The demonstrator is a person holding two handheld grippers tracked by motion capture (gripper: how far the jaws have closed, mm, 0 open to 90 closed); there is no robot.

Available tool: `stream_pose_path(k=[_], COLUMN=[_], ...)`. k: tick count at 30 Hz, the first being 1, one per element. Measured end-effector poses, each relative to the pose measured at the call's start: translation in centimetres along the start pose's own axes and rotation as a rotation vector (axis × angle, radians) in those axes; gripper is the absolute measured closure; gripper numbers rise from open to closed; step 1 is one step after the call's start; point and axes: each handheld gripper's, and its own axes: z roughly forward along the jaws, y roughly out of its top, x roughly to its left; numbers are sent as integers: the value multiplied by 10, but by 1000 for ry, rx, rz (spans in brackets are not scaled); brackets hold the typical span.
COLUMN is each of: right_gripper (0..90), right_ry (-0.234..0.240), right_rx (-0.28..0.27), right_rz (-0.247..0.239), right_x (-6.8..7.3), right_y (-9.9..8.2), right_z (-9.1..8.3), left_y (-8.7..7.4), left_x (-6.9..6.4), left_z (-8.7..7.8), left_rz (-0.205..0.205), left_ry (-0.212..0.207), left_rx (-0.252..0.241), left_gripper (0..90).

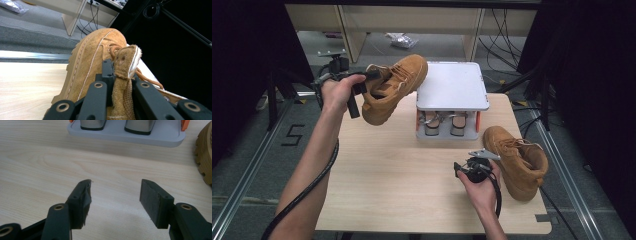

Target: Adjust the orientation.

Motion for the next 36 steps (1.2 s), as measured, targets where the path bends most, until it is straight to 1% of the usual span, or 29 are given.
stream_pose_path(k=[1,2,3,4,5,10,11,12,13,14,15,16,17,20,21,22,23,24,26,27,29,32,33,34,36], right_gripper=[430,430,430,430,430,430,431,430,430,430,430,430,430,431,430,430,430,430,430,430,430,430,430,430,430], right_ry=[-2,0,1,0,0,-3,-4,-2,-2,-2,-1,1,0,-3,-1,3,-4,-3,-3,-1,-1,3,2,2,0], right_rx=[14,10,11,8,12,7,5,3,9,9,9,1,1,15,6,5,8,4,9,7,6,2,12,4,6], right_rz=[28,14,24,13,21,11,7,-5,15,6,18,-1,-7,19,-3,-1,1,-8,2,2,7,12,38,19,28], right_x=[2,2,2,1,2,1,1,0,1,1,1,0,-1,1,-1,-1,0,-1,0,0,0,-1,1,0,0], right_y=[0,0,-1,-1,-1,0,0,0,-1,-1,-1,0,0,-1,-1,-1,-1,-1,-1,-1,-1,-1,-1,-1,-1], right_z=[-1,0,0,0,0,-1,-1,0,-1,-1,-1,-1,-1,-2,-1,-1,-1,-1,-1,-1,-1,-1,-2,-1,-2], left_y=[0,0,0,0,1,1,1,2,2,2,2,2,3,4,4,4,4,4,5,5,5,4,4,4,4], left_x=[0,-1,-2,-2,-4,-6,-7,-7,-8,-8,-9,-10,-10,-12,-13,-13,-14,-15,-15,-16,-17,-18,-19,-19,-21], left_z=[1,2,3,4,5,9,10,10,11,12,12,13,14,16,17,17,18,19,21,22,23,27,27,29,30], left_rz=[3,2,4,6,5,6,5,8,10,10,9,10,10,13,14,15,16,16,13,8,13,8,12,12,14], left_ry=[-8,-2,-3,-11,-5,-9,-10,-12,-14,-14,-9,-12,-17,-18,-20,-21,-20,-19,-25,-23,-21,-24,-20,-23,-18], left_rx=[-1,3,3,2,4,9,3,7,9,6,12,9,7,12,12,10,13,14,13,13,20,17,21,21,27], left_gripper=[838,838,838,838,838,838,837,838,838,838,837,838,837,838,838,837,838,837,838,837,838,837,838,837,837])
